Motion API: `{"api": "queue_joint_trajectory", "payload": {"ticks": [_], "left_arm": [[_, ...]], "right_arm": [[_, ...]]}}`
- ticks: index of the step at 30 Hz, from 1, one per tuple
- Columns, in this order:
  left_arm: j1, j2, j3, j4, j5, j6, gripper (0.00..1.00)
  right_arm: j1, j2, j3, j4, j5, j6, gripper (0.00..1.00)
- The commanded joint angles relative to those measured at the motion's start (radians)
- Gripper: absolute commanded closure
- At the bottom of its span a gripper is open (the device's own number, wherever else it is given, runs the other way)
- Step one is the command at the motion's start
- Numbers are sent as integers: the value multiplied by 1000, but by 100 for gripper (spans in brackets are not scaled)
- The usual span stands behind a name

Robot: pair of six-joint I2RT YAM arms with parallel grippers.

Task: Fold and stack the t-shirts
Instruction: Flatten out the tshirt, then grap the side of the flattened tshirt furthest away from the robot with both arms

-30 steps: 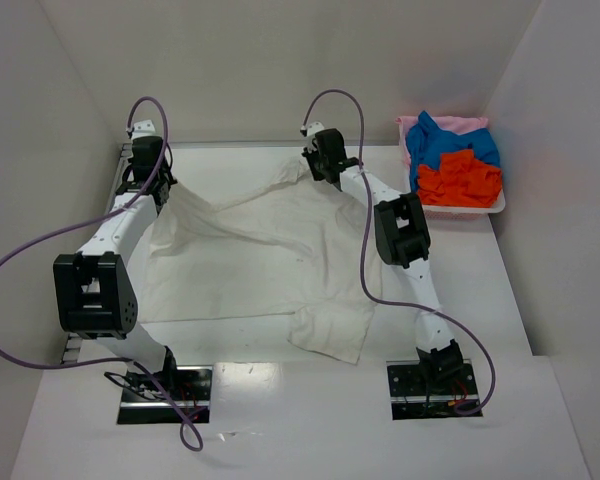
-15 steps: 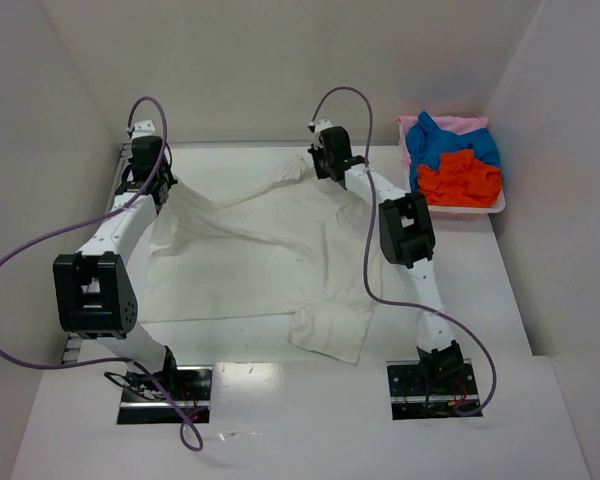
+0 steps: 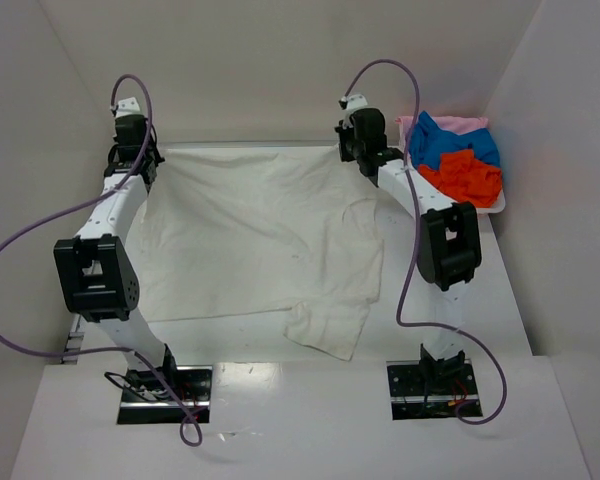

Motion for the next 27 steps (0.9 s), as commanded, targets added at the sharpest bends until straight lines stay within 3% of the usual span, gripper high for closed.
{"api": "queue_joint_trajectory", "payload": {"ticks": [1,16,27], "left_arm": [[25,67,23,20,34,8,100],[65,198,104,20,162,40,100],[126,103,-29,39,153,17,100]], "right_arm": [[-7,-53,-32,77,20,1,100],[-25,-47,-116,105,42,30,100],[-68,-214,-254,123,74,60,100]]}}
